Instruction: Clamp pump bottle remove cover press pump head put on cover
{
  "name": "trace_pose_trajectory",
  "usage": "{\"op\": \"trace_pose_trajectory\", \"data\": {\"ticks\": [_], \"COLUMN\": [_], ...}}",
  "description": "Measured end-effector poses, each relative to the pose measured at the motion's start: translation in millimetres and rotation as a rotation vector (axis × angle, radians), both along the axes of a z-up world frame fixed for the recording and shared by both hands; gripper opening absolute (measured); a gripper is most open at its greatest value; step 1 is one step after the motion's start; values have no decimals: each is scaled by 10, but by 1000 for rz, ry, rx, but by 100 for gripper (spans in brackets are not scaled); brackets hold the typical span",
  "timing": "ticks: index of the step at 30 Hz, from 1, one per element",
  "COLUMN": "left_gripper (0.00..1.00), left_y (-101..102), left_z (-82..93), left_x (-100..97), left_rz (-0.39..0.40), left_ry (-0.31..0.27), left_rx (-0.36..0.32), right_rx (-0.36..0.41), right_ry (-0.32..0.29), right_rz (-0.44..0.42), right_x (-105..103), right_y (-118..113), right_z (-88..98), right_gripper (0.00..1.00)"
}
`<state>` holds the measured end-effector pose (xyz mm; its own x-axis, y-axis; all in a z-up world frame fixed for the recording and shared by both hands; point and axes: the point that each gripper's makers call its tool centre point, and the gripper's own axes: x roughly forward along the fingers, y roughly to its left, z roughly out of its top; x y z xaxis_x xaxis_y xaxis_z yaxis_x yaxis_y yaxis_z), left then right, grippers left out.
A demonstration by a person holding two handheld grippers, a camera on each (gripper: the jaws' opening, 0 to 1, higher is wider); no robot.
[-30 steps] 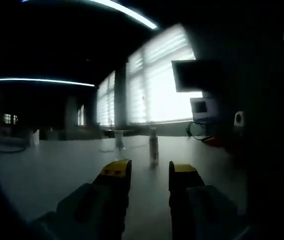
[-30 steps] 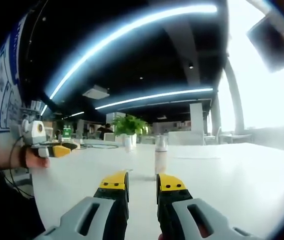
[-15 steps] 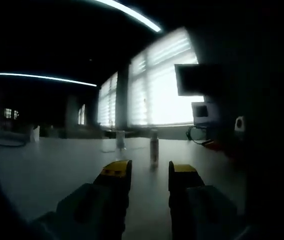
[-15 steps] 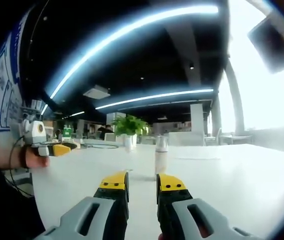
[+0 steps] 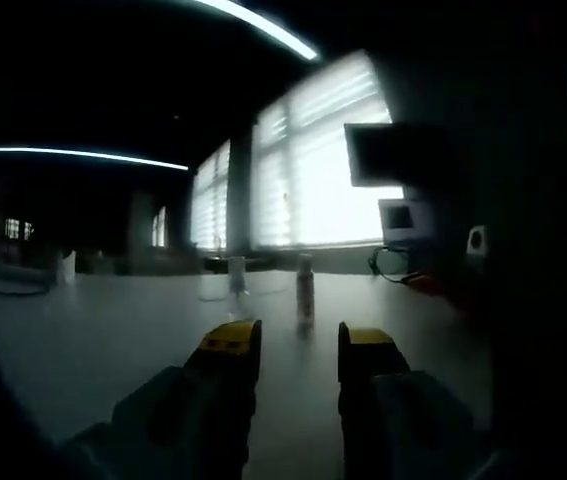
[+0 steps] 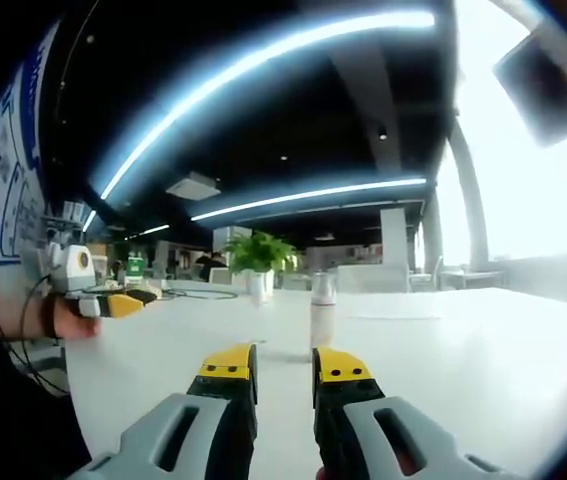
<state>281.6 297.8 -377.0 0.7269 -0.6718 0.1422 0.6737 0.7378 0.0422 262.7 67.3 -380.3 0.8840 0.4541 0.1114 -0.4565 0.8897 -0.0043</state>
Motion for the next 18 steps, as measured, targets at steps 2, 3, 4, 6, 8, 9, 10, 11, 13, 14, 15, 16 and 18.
{"op": "trace_pose_trajectory", "data": {"ticks": [2, 3, 4, 6, 8, 9, 10, 11, 13, 14, 15, 16, 18], "left_gripper": [22, 22, 22, 22, 22, 22, 22, 22, 22, 22, 22, 22, 21], "left_y": [-18, -18, -28, -48, -55, -55, -42, -44, -48, -49, -44, -41, -40], "left_z": [4, 6, 16, 36, 48, 48, 42, 38, 35, 35, 40, 39, 37], "left_x": [-16, -17, -28, -50, -60, -61, -52, -51, -49, -50, -49, -48, -47], "left_rz": [2, 4, 0, -8, -12, -11, -10, -8, -4, -3, -3, -3, -1], "left_ry": [-1, -1, -2, -2, -2, -1, 1, 2, 2, 1, 0, 1, 0], "left_rx": [2, 1, -5, -16, -25, -26, -25, -22, -18, -18, -21, -22, -19], "right_rx": [1, 1, 1, 1, 3, 4, 2, 1, -1, -2, -1, -1, -1], "right_ry": [1, 0, 0, 0, 0, 0, 1, 2, 3, 4, 4, 4, 2], "right_rz": [1, 0, 0, 1, 1, 1, 1, 0, 0, 0, 1, 1, 2], "right_x": [1, 1, 3, 7, 10, 10, 14, 18, 18, 19, 28, 28, 23], "right_y": [-1, -2, -7, -17, -25, -24, -23, -25, -21, -22, -35, -35, -28], "right_z": [0, 0, -1, -3, -4, -4, -8, -10, -14, -15, -21, -22, -19], "right_gripper": [16, 16, 16, 16, 16, 16, 16, 16, 16, 16, 16, 16, 16]}}
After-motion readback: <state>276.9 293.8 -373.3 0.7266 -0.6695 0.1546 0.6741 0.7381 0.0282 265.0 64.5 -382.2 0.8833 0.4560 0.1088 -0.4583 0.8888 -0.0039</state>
